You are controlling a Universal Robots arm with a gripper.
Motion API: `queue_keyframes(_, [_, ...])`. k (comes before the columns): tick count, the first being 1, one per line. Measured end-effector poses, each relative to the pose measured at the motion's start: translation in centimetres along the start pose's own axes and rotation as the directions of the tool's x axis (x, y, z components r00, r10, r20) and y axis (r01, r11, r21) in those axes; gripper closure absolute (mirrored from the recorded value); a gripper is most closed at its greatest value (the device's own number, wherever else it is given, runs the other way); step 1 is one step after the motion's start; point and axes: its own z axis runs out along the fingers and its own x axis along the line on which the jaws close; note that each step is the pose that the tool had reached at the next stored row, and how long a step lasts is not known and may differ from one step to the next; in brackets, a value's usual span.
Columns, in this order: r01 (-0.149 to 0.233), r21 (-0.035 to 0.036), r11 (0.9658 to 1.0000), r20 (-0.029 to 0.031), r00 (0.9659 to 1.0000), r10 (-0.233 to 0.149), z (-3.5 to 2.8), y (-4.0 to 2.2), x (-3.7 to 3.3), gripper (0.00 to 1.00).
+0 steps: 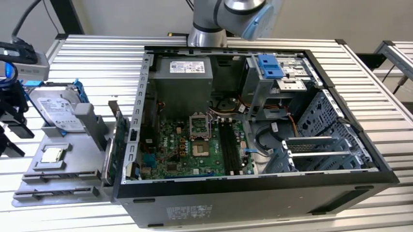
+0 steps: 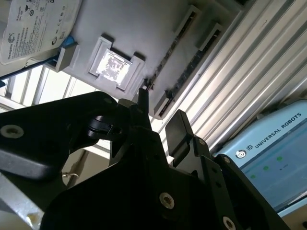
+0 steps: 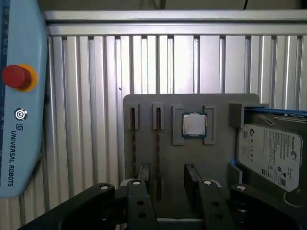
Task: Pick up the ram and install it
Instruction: 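Pick up the ram and move it above insertion slot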
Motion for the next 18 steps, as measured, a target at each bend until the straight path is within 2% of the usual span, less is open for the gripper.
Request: queue_keyframes(18, [0.000,0.0000,1.0000,0.0000,1.0000,0.000,0.43,-0.01,0.02,0.00])
